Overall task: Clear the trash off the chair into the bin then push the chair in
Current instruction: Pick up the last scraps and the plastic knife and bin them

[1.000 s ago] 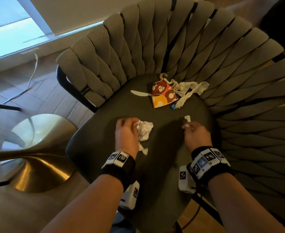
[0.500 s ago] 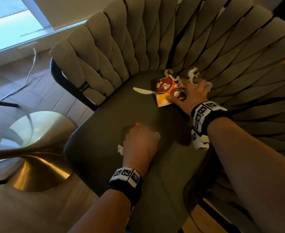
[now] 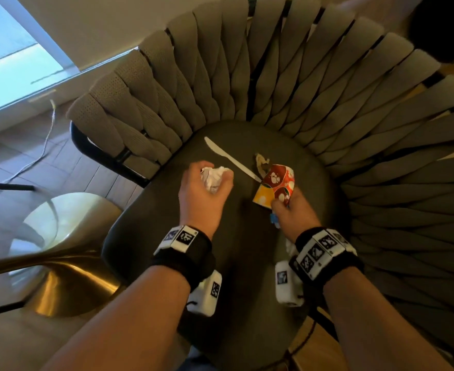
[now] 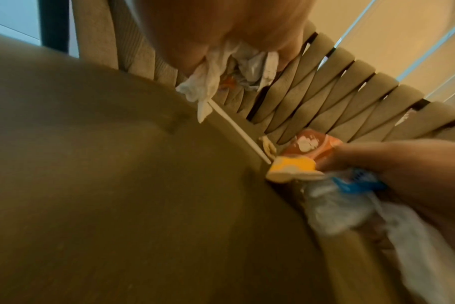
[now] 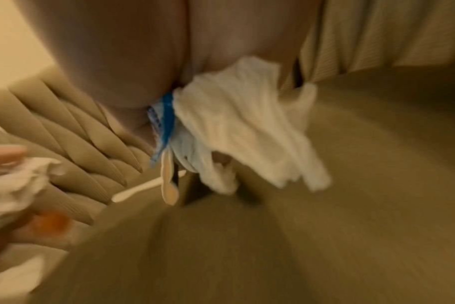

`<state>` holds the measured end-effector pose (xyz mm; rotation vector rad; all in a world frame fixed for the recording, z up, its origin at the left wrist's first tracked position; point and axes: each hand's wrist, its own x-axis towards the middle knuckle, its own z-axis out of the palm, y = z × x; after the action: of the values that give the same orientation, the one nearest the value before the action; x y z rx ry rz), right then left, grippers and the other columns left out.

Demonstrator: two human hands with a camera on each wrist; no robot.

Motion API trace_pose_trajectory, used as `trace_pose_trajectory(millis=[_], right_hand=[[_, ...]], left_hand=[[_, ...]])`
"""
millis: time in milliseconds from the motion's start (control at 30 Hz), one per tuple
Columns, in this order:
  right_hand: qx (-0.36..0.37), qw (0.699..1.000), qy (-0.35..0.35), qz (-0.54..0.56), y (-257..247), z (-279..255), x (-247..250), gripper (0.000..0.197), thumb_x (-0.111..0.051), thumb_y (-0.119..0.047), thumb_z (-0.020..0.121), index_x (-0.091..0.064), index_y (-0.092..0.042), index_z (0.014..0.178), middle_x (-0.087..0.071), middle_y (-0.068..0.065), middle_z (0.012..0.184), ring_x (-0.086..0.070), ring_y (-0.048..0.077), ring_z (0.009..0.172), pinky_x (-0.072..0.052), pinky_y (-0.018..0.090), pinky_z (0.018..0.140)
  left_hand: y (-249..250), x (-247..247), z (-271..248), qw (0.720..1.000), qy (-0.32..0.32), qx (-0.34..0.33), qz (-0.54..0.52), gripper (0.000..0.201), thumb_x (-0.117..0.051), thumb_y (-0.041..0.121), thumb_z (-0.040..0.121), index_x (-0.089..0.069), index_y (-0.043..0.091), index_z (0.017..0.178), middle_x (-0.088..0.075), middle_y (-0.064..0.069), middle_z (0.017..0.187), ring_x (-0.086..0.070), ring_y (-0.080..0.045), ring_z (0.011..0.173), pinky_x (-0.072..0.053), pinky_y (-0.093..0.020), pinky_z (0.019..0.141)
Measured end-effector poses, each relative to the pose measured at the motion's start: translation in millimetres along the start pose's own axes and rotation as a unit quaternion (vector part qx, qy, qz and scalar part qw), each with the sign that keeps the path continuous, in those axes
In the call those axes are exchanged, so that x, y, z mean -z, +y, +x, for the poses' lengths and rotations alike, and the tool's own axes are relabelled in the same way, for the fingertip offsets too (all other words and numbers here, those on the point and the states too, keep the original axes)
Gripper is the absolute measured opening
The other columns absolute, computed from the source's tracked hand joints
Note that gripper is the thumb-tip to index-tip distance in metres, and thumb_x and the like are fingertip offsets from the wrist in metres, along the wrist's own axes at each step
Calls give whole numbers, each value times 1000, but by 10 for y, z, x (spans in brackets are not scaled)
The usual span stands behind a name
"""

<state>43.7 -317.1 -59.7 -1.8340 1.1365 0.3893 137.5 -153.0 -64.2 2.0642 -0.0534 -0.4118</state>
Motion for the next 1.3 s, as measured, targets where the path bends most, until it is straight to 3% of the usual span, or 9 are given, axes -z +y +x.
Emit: trace_pose_trajectory(millis=[167,367,533,733,900,1000,1167,1233,1300], right_hand=[[-50,978,29,201,61,-639,17,17,-51,-26,92,-58,-27,108,-63,0,104,-59,12,87,-41,28,64],[-32,963,32,267,303,-1385,90,15,-55,-18,87,-67,-23,79,-69,-2,86,-66,17,86,-50,35,75],[-91,959,-5,269,888,-1926,11,18,-61,-24,81,-65,-26,97,-64,3,107,-61,21,98,-47,41,82],[-173,957,-79,221,1847,-2678,-91,14,-59,-19,80,-60,-25,93,-60,7,106,-56,24,95,-41,39,73],[-212,956,-95,179,2685,-2979,-324,7,-58,-23,85,-61,-21,91,-62,8,97,-56,21,84,-40,37,72],[-229,961,-91,122,3213,-2861,-649,18,-54,-28,87,-58,-17,101,-60,9,99,-57,24,87,-43,38,77],[-140,986,-87,-20,3885,-2287,-1296,37,-50,-32,90,-52,-14,122,-62,10,106,-59,30,97,-47,41,92],[-127,983,-92,-96,4065,-2022,-1559,53,-53,-39,88,-42,-15,134,-59,14,123,-57,33,109,-44,38,94],[-123,973,-99,-169,4191,-1826,-1745,63,-54,-46,84,-39,-15,136,-51,15,132,-51,37,117,-42,44,99]], left_hand=[[177,98,-166,997,-11,35,-67,30,-67,49,90,-59,31,112,-68,8,102,-67,-2,91,-58,-27,81],[107,142,-941,985,-53,111,-119,20,-62,45,95,-60,34,111,-66,8,106,-66,-6,93,-50,-15,64],[-195,105,-1906,972,-90,161,-147,12,-58,40,98,-60,35,109,-66,6,110,-67,-9,98,-54,-28,82],[-666,-98,-3283,964,-87,199,-152,9,-62,38,96,-64,32,103,-74,1,99,-72,-13,92,-60,-42,87],[-1152,-390,-4097,933,-88,296,-184,11,-64,34,96,-64,30,106,-75,-2,104,-74,-15,92,-60,-42,88],[-1528,-648,-4309,920,-79,329,-199,24,-65,39,94,-60,35,117,-72,1,110,-72,-14,97,-60,-39,87],[-2253,-1137,-4289,931,-45,319,-173,52,-61,63,78,-51,44,126,-60,1,131,-61,-19,119,-50,-48,103],[-2529,-1301,-4220,937,-72,330,-87,64,-54,58,88,-36,38,147,-42,-5,149,-44,-27,136,-38,-50,114],[-2765,-1395,-4178,927,-106,360,-6,74,-52,50,95,-18,32,158,-28,-12,158,-32,-34,144,-29,-52,118]])
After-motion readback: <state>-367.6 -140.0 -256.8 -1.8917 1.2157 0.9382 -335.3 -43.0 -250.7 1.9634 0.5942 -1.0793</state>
